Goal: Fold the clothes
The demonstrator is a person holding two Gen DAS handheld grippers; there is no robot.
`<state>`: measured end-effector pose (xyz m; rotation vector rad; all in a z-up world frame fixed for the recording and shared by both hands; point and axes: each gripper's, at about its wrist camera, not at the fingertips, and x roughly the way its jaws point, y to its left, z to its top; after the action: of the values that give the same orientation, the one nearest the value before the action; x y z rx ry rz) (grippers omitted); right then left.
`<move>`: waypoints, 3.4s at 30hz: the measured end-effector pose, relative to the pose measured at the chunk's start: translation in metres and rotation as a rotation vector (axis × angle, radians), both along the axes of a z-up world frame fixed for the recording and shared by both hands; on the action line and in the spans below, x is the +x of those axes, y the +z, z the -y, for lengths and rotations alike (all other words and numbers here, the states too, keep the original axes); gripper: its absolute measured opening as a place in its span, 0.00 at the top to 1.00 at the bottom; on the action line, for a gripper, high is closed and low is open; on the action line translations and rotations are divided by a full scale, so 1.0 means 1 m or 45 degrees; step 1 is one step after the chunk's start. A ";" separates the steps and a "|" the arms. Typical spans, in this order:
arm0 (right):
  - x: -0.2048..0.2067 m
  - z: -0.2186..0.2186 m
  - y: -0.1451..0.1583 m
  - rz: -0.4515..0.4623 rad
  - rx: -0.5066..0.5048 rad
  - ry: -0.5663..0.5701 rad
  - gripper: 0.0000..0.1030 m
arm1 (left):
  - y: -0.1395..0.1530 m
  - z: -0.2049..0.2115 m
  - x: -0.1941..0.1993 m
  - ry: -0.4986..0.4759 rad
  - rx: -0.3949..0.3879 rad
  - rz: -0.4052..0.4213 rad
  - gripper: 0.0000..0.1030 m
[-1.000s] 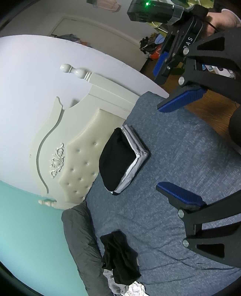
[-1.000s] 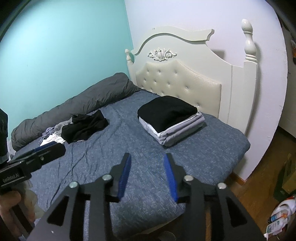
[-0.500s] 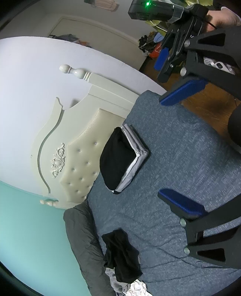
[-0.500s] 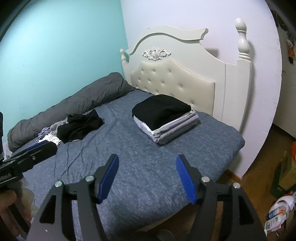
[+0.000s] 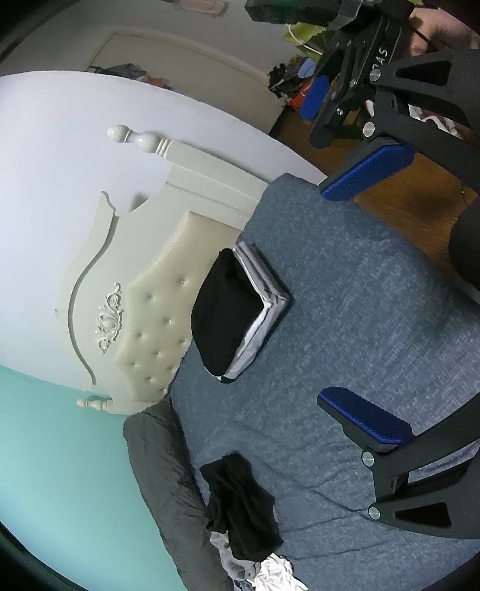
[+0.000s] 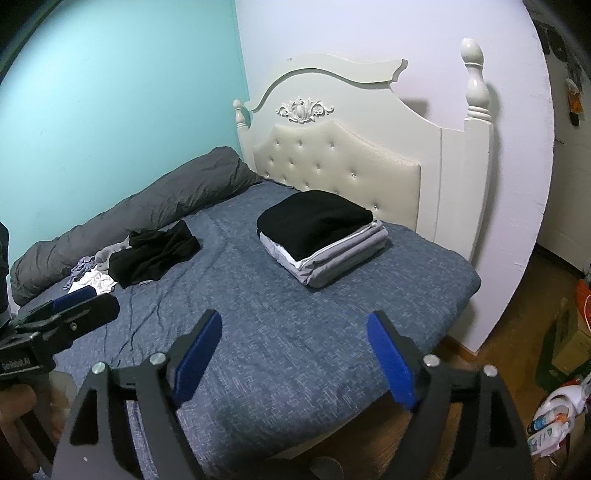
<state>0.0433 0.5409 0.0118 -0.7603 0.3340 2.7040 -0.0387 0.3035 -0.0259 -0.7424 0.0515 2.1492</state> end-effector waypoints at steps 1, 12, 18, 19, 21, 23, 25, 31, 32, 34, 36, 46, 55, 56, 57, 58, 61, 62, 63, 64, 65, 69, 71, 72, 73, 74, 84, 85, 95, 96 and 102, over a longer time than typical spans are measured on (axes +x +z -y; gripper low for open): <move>0.000 0.001 0.000 0.000 0.003 -0.001 0.19 | 0.000 0.000 0.000 0.000 -0.002 -0.001 0.00; 0.003 0.000 -0.001 0.003 -0.004 0.007 0.18 | 0.002 -0.003 0.004 0.009 -0.020 -0.035 0.00; 0.004 0.002 -0.001 0.000 -0.008 0.013 0.18 | 0.001 -0.001 0.004 0.037 -0.029 -0.026 0.00; 0.004 0.003 -0.001 0.000 -0.007 0.014 0.18 | 0.001 0.000 0.004 0.042 -0.032 -0.028 0.00; 0.004 0.004 -0.001 -0.001 -0.007 0.016 0.18 | 0.002 0.001 0.003 0.054 -0.040 -0.039 0.00; 0.003 0.004 -0.001 -0.003 -0.006 0.017 0.18 | 0.002 0.002 0.003 0.069 -0.048 -0.047 0.00; 0.003 0.005 -0.001 -0.004 -0.007 0.020 0.18 | 0.002 0.004 0.003 0.072 -0.049 -0.049 0.00; 0.004 0.006 0.000 -0.010 -0.003 0.025 0.18 | 0.003 0.005 0.004 0.101 -0.053 -0.072 0.00; 0.004 0.006 0.000 -0.011 -0.002 0.025 0.18 | 0.002 0.005 0.004 0.107 -0.058 -0.071 0.00; 0.004 0.007 0.000 -0.012 -0.001 0.027 0.18 | 0.002 0.005 0.003 0.116 -0.063 -0.071 0.00; 0.003 0.007 0.000 -0.010 -0.004 0.029 0.18 | 0.002 0.006 0.003 0.114 -0.064 -0.072 0.00; 0.002 0.007 -0.001 -0.010 -0.007 0.034 0.18 | -0.001 0.004 0.005 0.089 -0.075 -0.075 0.00; 0.002 0.007 -0.002 -0.010 -0.008 0.038 0.18 | -0.003 0.005 0.004 0.120 -0.101 -0.092 0.00; 0.001 0.008 -0.003 -0.009 -0.009 0.039 0.18 | -0.003 0.004 0.004 0.118 -0.106 -0.097 0.00; 0.001 0.008 -0.003 -0.007 -0.011 0.041 0.18 | -0.003 0.004 0.004 0.119 -0.106 -0.097 0.00; 0.000 0.008 -0.004 -0.006 -0.012 0.042 0.18 | -0.003 0.004 0.004 0.121 -0.105 -0.097 0.00; -0.001 0.008 -0.003 -0.005 -0.011 0.045 0.18 | -0.002 0.004 0.004 0.122 -0.108 -0.102 0.00; -0.001 0.007 -0.003 -0.005 -0.011 0.045 0.18 | -0.002 0.004 0.004 0.122 -0.110 -0.104 0.00; -0.002 0.007 -0.004 -0.005 -0.010 0.045 0.18 | -0.002 0.004 0.004 0.120 -0.111 -0.102 0.00; -0.002 0.007 -0.004 -0.006 -0.010 0.045 0.18 | -0.002 0.003 0.003 0.118 -0.112 -0.101 0.00; -0.002 0.007 -0.004 -0.006 -0.011 0.045 0.18 | -0.003 0.003 0.003 0.116 -0.114 -0.102 0.00; -0.001 0.007 -0.005 -0.003 -0.012 0.044 0.18 | -0.005 0.003 0.002 0.110 -0.114 -0.084 0.00; -0.002 0.006 -0.005 -0.003 -0.013 0.043 0.18 | -0.005 0.003 0.002 0.114 -0.116 -0.086 0.00; -0.002 0.006 -0.005 -0.003 -0.013 0.044 0.18 | -0.005 0.003 0.001 0.116 -0.117 -0.087 0.00; -0.002 0.006 -0.005 -0.002 -0.012 0.044 0.18 | -0.006 0.003 0.001 0.118 -0.117 -0.087 0.00; -0.003 0.005 -0.005 -0.002 -0.011 0.045 0.18 | -0.006 0.003 0.001 0.119 -0.117 -0.088 0.00; -0.002 0.006 -0.006 -0.002 -0.009 0.041 0.18 | -0.003 0.005 0.003 0.106 -0.096 -0.091 0.00; -0.002 0.006 -0.006 -0.001 -0.009 0.041 0.18 | -0.003 0.005 0.003 0.106 -0.096 -0.092 0.00; -0.002 0.005 -0.004 -0.001 -0.009 0.037 0.18 | -0.002 0.004 0.003 0.093 -0.092 -0.087 0.00; -0.001 0.005 -0.004 -0.002 -0.009 0.037 0.18 | -0.002 0.004 0.003 0.092 -0.093 -0.085 0.00; -0.001 0.004 -0.005 0.000 -0.010 0.035 0.18 | -0.001 0.002 0.005 0.081 -0.099 -0.095 0.00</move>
<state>0.0419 0.5366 0.0069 -0.7726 0.3369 2.7295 -0.0341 0.3013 -0.0267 -0.7165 0.1531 2.2463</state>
